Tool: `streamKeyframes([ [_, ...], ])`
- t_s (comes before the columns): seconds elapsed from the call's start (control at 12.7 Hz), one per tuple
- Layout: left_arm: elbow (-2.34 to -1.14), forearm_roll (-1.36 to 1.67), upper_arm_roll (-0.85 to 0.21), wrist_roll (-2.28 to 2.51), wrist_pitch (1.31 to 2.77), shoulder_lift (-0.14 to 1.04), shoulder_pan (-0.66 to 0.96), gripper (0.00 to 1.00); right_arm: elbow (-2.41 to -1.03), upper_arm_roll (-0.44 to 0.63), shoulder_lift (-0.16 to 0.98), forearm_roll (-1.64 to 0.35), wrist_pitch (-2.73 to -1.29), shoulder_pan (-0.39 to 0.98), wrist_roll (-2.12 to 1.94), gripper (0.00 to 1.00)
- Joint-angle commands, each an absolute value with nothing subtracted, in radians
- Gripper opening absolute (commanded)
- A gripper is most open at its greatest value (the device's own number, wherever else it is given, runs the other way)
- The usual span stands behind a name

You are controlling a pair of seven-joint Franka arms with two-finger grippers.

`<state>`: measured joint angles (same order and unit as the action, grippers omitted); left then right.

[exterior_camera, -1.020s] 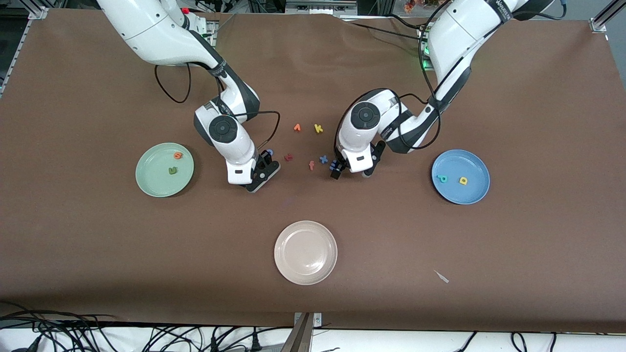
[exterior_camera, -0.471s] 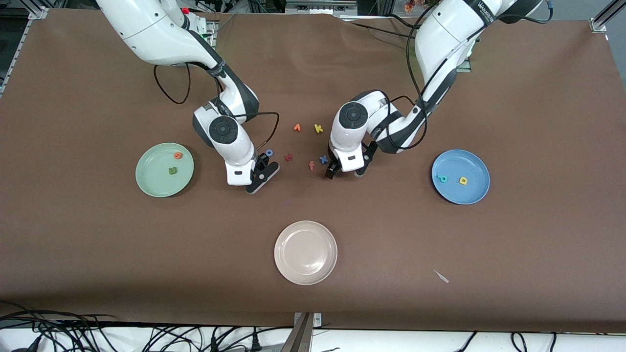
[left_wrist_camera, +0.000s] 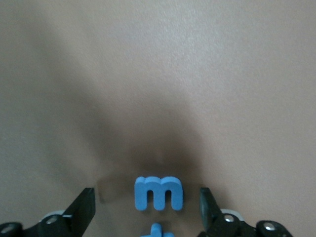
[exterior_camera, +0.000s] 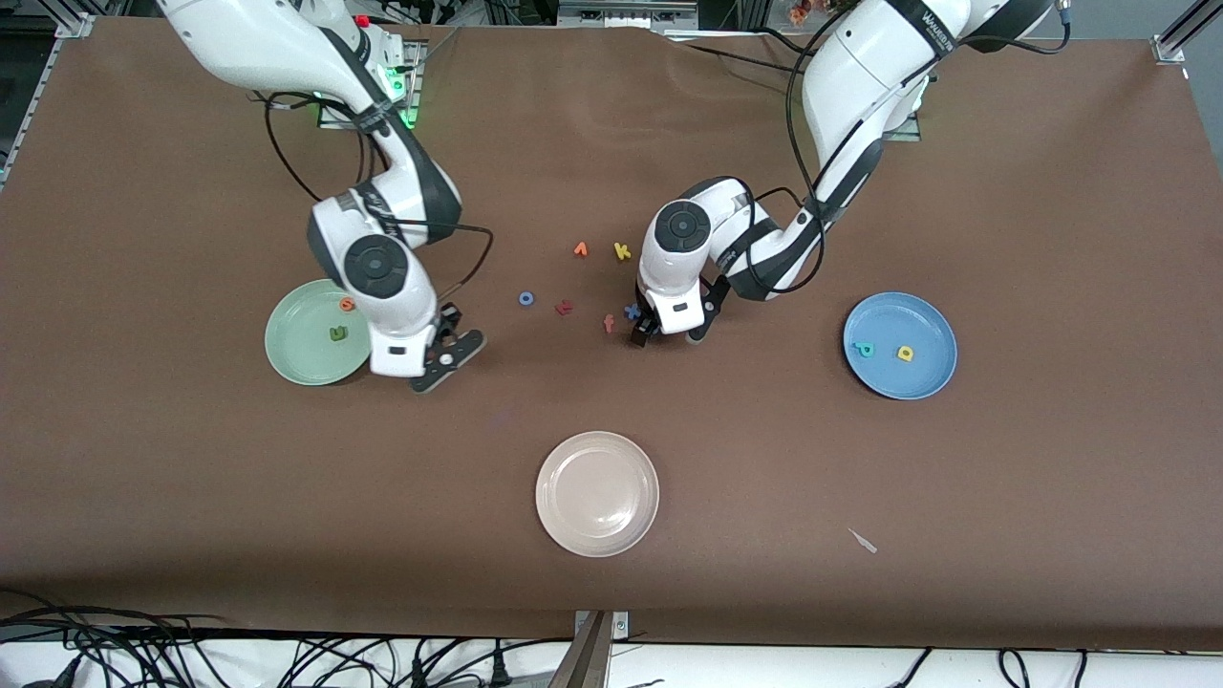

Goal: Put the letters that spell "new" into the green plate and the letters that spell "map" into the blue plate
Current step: 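Grasp the pink w and blue m with the right and left grippers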

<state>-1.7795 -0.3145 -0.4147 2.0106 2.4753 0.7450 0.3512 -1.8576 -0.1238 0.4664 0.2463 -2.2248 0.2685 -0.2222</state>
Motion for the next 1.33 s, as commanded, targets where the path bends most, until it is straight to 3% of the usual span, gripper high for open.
streamKeyframes([
  [0.0, -1.741, -0.347, -0.4, 2.039, 2.473, 0.767, 0.373, 0.83, -1.933, -0.074, 0.388, 0.249, -2.21, 0.265, -0.271, 0.05],
  [0.24, -1.741, -0.348, -0.394, 2.039, 2.474, 0.769, 0.376, 0.63, -2.113, 0.035, 0.307, 0.249, -2.369, 0.265, -0.346, 0.05],
  [0.47, -1.743, -0.397, -0.394, 2.037, 2.473, 0.77, 0.374, 0.32, -2.316, 0.161, 0.278, 0.25, -2.638, 0.265, -0.441, 0.05],
  [0.63, -1.743, -0.4, -0.394, 2.034, 2.473, 0.773, 0.374, 0.24, -2.382, 0.213, 0.296, 0.25, -2.764, 0.265, -0.491, 0.05],
  [0.94, -1.741, -0.402, -0.394, 1.998, 2.461, 0.767, 0.367, 0.17, -2.395, 0.221, 0.299, 0.249, -2.778, 0.265, -0.491, 0.09],
  [1.26, -1.74, -0.381, -0.413, 1.678, 2.268, 0.71, 0.264, 0.13, -2.431, 0.258, 0.285, 0.25, -2.772, 0.265, -0.492, 0.11],
])
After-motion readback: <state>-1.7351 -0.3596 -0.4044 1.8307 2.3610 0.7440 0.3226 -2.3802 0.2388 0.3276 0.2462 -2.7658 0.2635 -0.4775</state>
